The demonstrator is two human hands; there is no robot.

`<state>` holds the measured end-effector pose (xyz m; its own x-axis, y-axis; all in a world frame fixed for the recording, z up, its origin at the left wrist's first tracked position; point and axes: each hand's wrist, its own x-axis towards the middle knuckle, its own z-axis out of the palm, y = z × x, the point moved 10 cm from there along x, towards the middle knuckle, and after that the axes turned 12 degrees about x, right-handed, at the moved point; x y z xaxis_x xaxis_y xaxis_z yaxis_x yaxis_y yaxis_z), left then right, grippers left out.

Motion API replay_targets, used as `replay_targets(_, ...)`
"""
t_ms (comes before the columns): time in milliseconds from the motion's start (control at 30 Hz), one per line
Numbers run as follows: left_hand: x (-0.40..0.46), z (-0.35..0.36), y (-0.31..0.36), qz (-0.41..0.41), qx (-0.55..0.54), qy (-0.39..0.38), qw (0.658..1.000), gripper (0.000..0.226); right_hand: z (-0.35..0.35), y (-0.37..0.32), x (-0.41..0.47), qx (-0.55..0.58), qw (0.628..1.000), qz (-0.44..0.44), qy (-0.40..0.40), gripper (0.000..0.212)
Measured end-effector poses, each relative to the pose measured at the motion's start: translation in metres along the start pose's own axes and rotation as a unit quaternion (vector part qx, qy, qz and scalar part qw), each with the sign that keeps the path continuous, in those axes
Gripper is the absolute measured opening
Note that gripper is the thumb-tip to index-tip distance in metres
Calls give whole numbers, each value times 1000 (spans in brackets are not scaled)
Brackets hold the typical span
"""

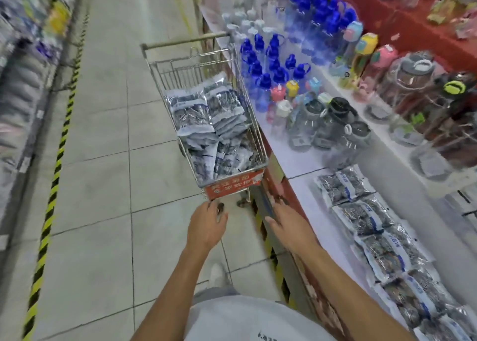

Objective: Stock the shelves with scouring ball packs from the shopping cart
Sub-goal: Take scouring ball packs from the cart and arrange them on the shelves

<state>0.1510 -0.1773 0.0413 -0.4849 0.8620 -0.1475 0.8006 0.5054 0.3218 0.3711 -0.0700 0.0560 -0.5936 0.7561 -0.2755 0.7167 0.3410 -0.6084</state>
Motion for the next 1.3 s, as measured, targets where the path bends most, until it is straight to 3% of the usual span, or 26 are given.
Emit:
replay_targets(233,68,-8,-70,-45,-30,-37,998,46,38,-38,86,-6,999,20,-35,60)
replay_targets(500,147,9,-101,-69,-43,-102,992,52,59,-46,169,30,995,69,-63,56)
replay_targets(733,235,47,-100,-106,-78,-169,977,50,59,-37,281,162,974,140,-76,47)
replay_targets(1033,331,134,-106,-186,-126,-264,938,50,88,25,412,297,896,324,-67,58)
replay_targets(1167,358,185,-121,-234,-152,-293,914,55,118,60,438,380,828,410,-50,59)
replay_targets(1300,379,231,-139,-274,-171,-312,894,71,142,81,457,400,796,455,-23,64)
